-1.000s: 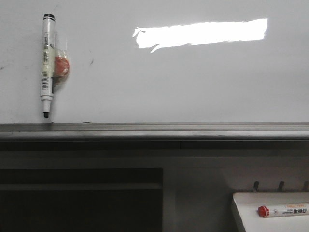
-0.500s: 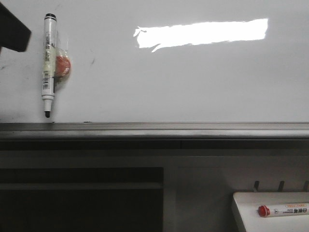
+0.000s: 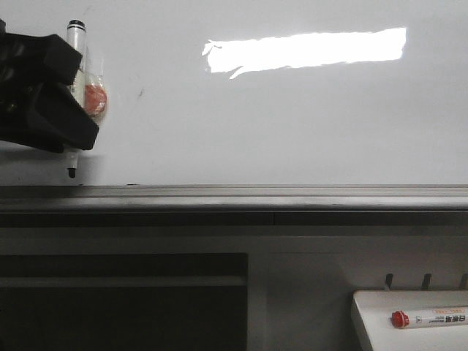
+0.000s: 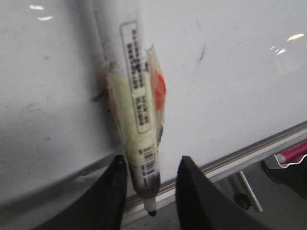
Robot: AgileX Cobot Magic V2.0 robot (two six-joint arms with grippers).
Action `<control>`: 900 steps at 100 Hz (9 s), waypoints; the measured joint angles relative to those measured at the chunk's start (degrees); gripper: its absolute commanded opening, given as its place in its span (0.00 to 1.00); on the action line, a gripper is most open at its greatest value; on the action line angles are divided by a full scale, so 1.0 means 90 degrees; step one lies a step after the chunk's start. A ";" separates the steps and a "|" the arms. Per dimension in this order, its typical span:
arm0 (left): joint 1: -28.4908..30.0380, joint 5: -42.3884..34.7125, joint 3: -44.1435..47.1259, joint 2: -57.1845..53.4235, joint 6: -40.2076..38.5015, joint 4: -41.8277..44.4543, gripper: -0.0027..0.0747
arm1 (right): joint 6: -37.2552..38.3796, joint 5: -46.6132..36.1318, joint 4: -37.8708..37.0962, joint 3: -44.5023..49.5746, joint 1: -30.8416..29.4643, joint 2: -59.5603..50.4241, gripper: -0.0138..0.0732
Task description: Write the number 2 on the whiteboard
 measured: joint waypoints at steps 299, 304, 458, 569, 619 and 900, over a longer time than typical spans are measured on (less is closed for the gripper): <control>-0.0954 0.0541 0.0297 -0.6139 0.3159 -0.0132 0.01 | -0.5086 -0.1227 0.1233 -0.3829 0.2399 0.6072 0.08; -0.0954 0.0541 0.0297 -0.6139 0.3159 -0.0132 0.01 | -0.5086 -0.0953 0.1249 -0.3841 0.2159 0.5930 0.08; -0.0954 0.0489 0.0297 -0.6139 0.3159 -0.0142 0.01 | -0.3992 0.0886 0.0688 -0.1836 -0.1092 0.4043 0.08; -0.0954 0.3773 -0.1769 -0.2563 0.3611 -0.0728 0.39 | -0.4738 0.0292 0.2009 -0.3146 0.5427 0.3928 0.08; -0.0954 0.3881 -0.1779 -0.2314 0.3850 -0.0911 0.01 | -0.4819 -0.0095 0.1975 -0.3171 0.5646 0.3928 0.17; 0.0247 -0.0294 0.1368 -0.5257 0.1508 -0.0110 0.01 | -0.4548 -0.3119 0.1599 0.1321 0.2894 -0.0274 0.09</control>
